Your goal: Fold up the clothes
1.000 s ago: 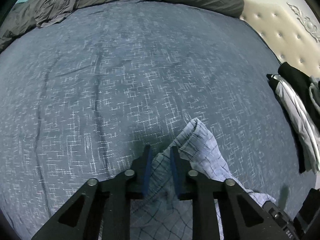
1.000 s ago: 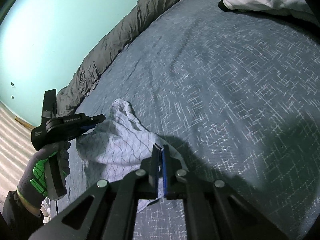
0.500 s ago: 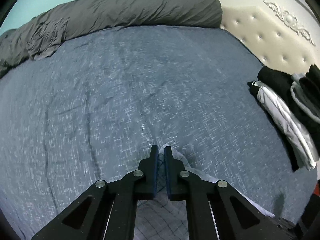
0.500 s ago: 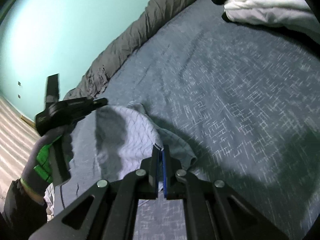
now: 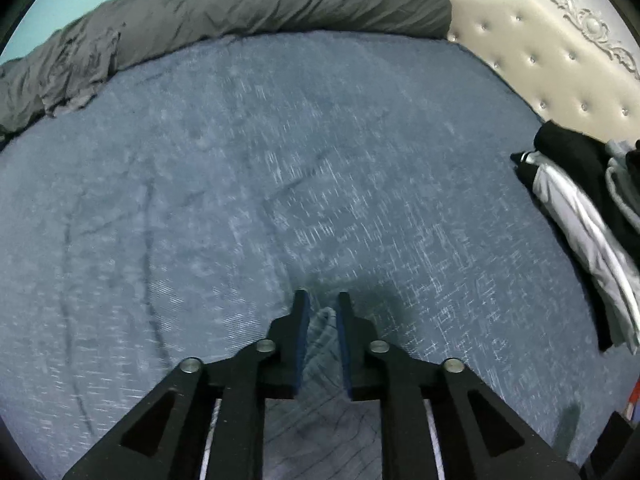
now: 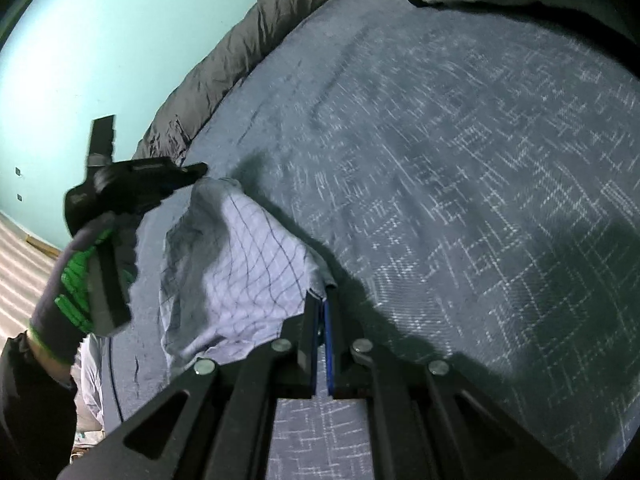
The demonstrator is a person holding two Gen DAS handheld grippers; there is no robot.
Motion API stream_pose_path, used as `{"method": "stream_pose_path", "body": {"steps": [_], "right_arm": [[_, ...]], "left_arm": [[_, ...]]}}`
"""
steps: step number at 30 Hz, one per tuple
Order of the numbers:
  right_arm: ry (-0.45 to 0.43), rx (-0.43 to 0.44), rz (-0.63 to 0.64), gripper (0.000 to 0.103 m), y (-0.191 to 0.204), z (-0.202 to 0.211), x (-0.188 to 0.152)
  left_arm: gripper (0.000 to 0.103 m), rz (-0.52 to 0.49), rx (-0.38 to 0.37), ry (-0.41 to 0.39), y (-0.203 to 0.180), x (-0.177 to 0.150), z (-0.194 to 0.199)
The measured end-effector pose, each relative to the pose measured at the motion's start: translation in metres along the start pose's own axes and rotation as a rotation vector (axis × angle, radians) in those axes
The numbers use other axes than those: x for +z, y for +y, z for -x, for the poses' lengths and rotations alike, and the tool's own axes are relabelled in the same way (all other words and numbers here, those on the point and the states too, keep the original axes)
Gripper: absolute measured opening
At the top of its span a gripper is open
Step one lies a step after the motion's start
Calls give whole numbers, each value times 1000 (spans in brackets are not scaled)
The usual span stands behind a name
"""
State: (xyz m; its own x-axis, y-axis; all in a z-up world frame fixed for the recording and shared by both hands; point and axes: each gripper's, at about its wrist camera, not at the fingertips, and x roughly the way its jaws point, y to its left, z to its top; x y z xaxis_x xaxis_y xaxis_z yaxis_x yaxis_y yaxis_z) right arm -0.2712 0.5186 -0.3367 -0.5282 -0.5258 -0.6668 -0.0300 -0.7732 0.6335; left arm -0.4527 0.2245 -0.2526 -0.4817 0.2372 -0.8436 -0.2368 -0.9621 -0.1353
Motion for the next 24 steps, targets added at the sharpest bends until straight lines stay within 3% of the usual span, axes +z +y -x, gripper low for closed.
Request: {"method": "stream_pose_path", "body": {"steps": [3, 10, 13, 17, 23, 24], "right_arm": [[-3, 2, 7, 2, 1, 3, 1], [2, 2, -8, 2, -2, 1, 3], [-3, 4, -10, 2, -1, 4, 3], [-4, 0, -9, 2, 0, 4, 4], [-1, -6, -10, 2, 0, 3, 4], [-1, -7, -10, 2, 1, 2, 4]], "left_arm": [[34, -12, 2, -33, 11, -4, 25], [43, 8, 1, -38, 53, -51, 63], [48, 52, 3, -14, 72, -72, 59], [48, 153, -52, 46, 90, -90, 39], [47, 177, -100, 76, 85, -97, 17], [44, 182, -108, 83, 85, -98, 13]]}}
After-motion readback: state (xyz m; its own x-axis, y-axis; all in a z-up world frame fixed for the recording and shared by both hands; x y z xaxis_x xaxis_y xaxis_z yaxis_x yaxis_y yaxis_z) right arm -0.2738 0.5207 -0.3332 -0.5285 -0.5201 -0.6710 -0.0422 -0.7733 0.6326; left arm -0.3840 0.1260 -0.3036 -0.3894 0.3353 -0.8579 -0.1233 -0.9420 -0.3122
